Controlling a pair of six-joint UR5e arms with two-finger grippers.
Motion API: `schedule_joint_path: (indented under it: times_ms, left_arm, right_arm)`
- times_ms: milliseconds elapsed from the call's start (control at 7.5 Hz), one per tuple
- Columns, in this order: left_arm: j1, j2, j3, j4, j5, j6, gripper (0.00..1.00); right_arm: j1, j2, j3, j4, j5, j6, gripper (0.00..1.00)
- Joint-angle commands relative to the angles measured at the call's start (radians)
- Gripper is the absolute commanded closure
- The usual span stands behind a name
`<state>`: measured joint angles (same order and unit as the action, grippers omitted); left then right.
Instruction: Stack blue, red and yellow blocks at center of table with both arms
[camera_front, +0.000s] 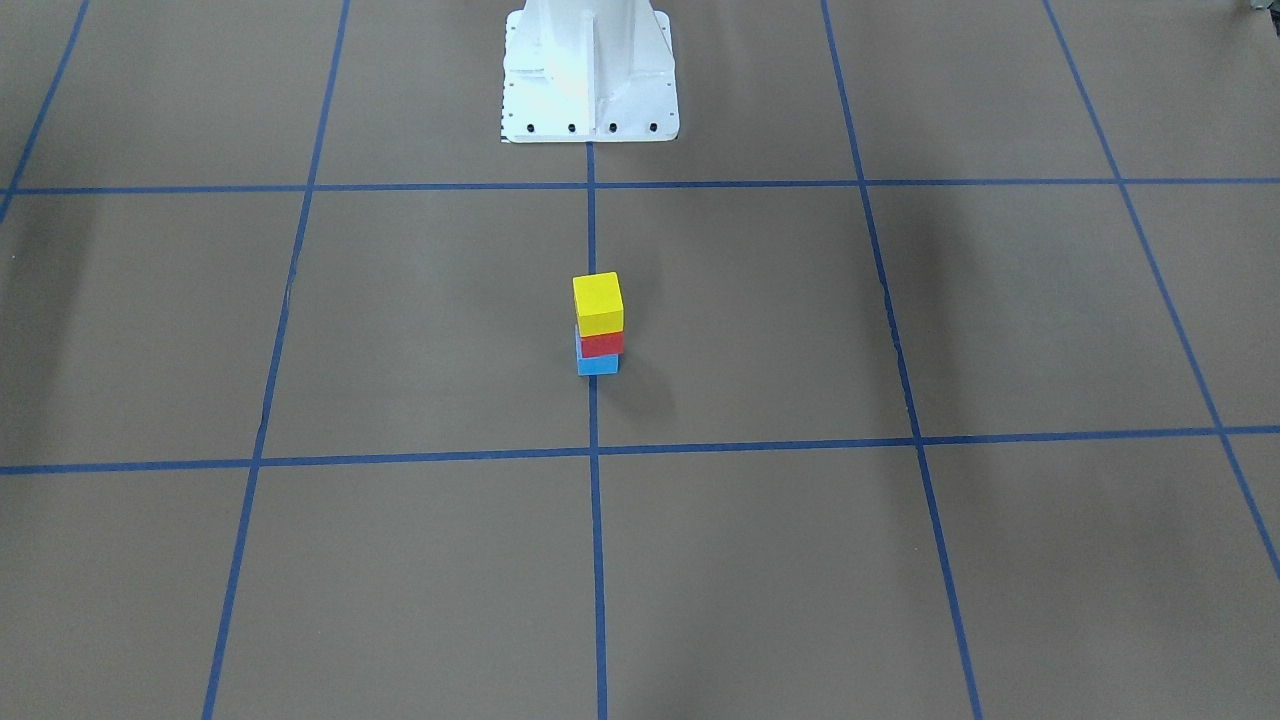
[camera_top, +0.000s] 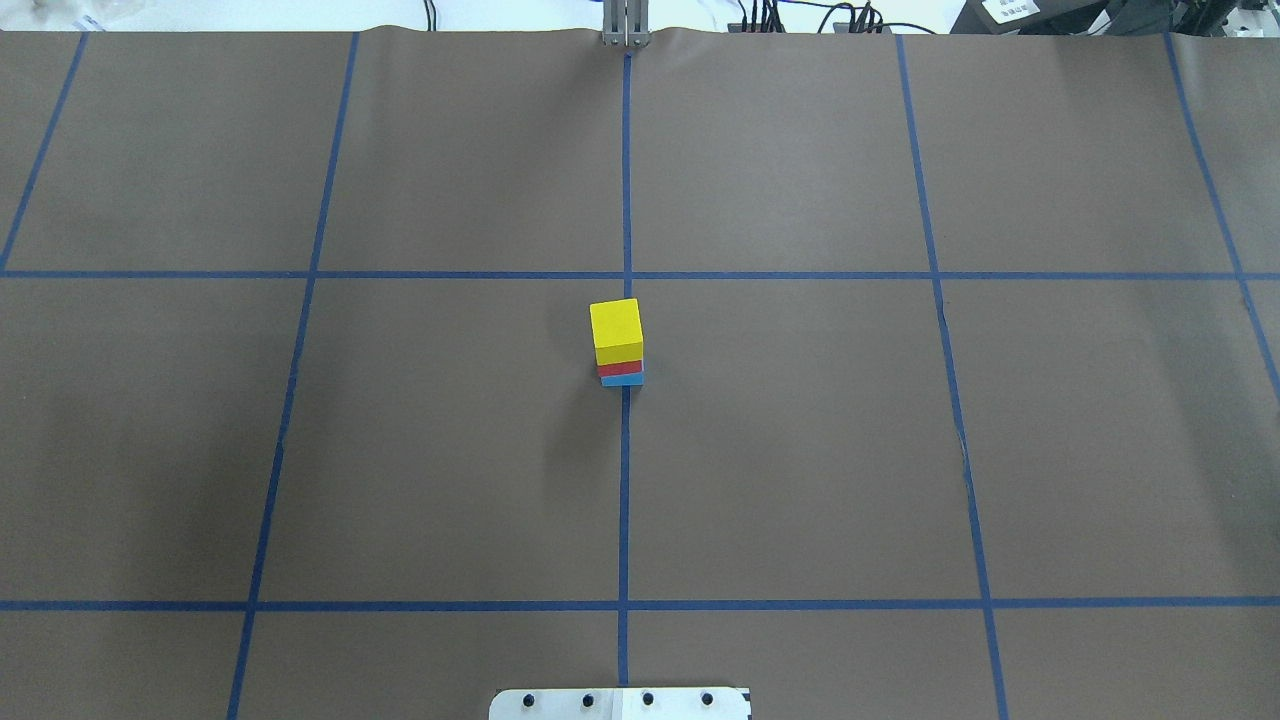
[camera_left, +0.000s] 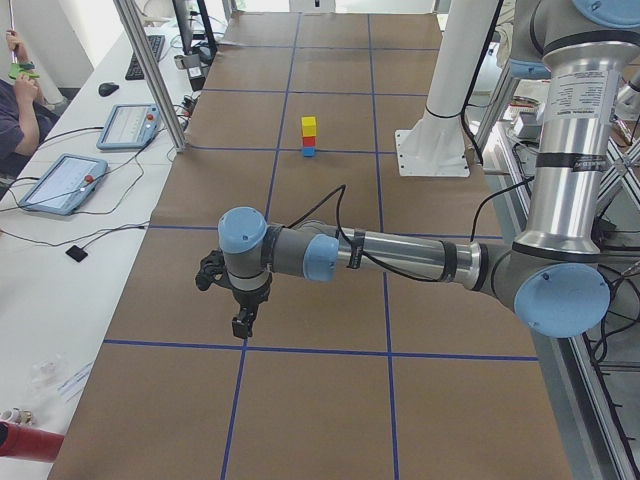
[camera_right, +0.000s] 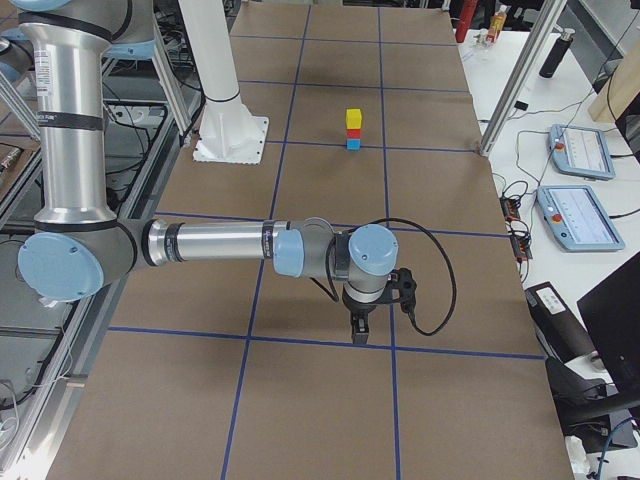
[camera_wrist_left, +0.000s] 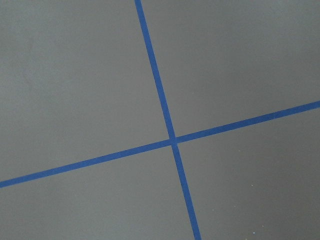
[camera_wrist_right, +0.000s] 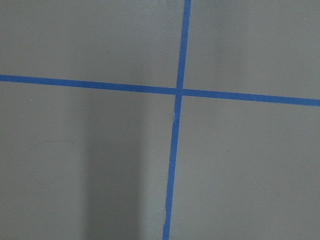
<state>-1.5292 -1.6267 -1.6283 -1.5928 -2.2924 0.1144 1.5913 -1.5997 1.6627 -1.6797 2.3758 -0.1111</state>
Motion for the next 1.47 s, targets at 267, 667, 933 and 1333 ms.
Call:
schedule_joint_path:
  times_ms: [267,667,933,1333]
  left_arm:
    - [-0.002,0.007,0.019,0.005,0.002,0.005,0.0]
    - [-0.002,0.007,0.018,0.008,0.001,0.005,0.0]
    - [-0.002,0.007,0.018,0.01,0.001,0.005,0.0]
    - [-0.002,0.008,0.019,0.013,-0.001,0.005,0.0]
  right_arm:
    - [0.018,-0.032,-0.023,0.0,0.0,-0.004,0.0]
    - [0.018,-0.04,-0.023,0.0,0.0,-0.005,0.01]
    - [0.019,-0.037,-0.018,0.002,0.0,-0.005,0.0]
    - [0.027,-0.037,-0.015,0.002,0.002,-0.007,0.0]
